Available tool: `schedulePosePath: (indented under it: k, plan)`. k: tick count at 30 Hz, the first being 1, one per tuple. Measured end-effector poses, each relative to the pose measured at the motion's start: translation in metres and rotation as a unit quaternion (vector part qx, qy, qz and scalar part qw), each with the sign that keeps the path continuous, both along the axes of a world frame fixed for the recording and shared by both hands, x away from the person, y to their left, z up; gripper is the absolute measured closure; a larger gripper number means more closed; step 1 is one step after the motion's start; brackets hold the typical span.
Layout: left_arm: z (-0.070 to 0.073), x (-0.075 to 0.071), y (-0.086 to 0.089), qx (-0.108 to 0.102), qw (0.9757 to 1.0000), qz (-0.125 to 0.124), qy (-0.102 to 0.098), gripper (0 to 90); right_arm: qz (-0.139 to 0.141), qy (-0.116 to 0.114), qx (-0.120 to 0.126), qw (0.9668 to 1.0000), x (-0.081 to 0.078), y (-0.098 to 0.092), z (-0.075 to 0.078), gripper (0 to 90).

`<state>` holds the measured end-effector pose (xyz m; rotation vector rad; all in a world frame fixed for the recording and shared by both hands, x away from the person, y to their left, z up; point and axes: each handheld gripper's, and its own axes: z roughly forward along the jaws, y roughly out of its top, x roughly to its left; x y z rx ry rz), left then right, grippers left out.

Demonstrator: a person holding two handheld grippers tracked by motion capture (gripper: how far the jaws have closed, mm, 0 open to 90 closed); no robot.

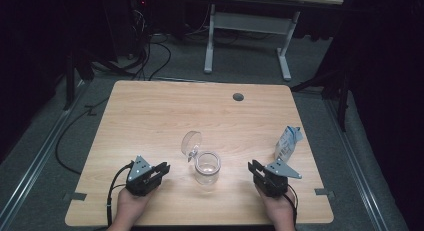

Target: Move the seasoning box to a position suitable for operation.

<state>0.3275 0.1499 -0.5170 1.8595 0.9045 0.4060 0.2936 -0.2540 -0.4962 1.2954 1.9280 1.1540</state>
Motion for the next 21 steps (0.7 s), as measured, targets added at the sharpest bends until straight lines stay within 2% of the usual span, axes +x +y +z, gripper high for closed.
schedulePosePath:
  k: [7,11,16,18,21]
  plan:
    - [0.001,-0.002,0.006,0.004,0.9999,0.011,-0.006,74.9,-0.037,-0.004,-0.012,0.9992,-0.01,-0.021,0.0,76.1]
    - [0.002,-0.002,0.009,0.003,0.9999,0.011,-0.01,72.6,-0.049,-0.007,-0.022,0.9985,-0.015,-0.031,0.002,71.1]
    - [0.005,0.0,0.019,0.005,0.9995,0.029,-0.013,70.6,-0.067,-0.015,-0.021,0.9974,-0.018,-0.045,0.006,65.4]
    - [0.006,0.001,0.024,0.003,0.9992,0.037,-0.014,70.3,-0.074,-0.023,-0.028,0.9966,-0.02,-0.049,0.007,65.1]
    - [0.006,0.001,0.029,-0.002,0.999,0.044,-0.013,69.8,-0.081,-0.025,-0.023,0.9961,-0.021,-0.055,0.009,65.2]
